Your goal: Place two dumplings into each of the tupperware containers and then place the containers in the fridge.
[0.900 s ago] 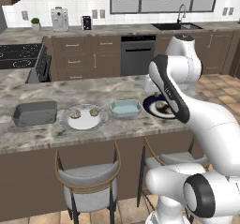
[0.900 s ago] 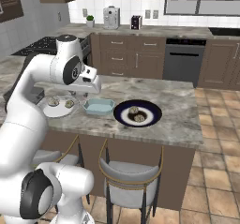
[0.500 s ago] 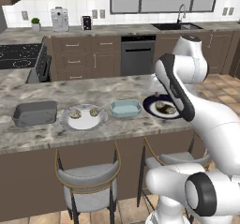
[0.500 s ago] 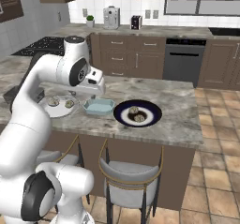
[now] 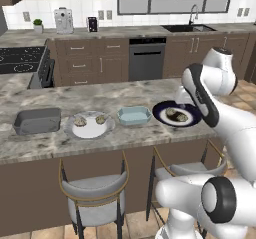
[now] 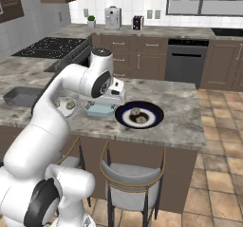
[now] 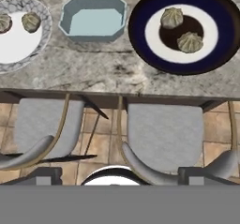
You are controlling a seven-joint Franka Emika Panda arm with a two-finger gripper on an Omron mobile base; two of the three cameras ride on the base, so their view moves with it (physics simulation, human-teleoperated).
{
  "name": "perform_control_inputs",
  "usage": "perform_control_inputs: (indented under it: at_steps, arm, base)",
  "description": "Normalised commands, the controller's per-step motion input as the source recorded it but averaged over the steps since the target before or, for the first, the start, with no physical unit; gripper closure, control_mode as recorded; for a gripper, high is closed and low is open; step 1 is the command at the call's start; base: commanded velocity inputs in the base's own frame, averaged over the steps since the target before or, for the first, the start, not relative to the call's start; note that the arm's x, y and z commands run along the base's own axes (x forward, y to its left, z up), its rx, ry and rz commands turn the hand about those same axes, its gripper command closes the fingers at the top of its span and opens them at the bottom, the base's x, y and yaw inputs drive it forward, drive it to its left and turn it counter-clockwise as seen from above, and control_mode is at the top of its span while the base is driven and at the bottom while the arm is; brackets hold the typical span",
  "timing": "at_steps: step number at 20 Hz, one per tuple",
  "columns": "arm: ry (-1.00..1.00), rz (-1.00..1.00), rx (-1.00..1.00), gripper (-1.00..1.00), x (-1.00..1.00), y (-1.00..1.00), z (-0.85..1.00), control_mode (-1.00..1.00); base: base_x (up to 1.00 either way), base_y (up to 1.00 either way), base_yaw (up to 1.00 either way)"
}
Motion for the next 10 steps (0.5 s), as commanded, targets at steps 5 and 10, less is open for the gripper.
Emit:
perform_control_inputs:
  at_steps: [5, 10]
  arm:
    - [0.09, 0.11, -0.11, -1.0, 0.31, -0.51, -0.42, -1.0]
    - [0.12, 0.13, -0.1, -1.0, 0.37, -0.27, -0.48, -1.0]
  base:
    - [0.0, 0.0, 0.0]
    - [0.0, 0.0, 0.0]
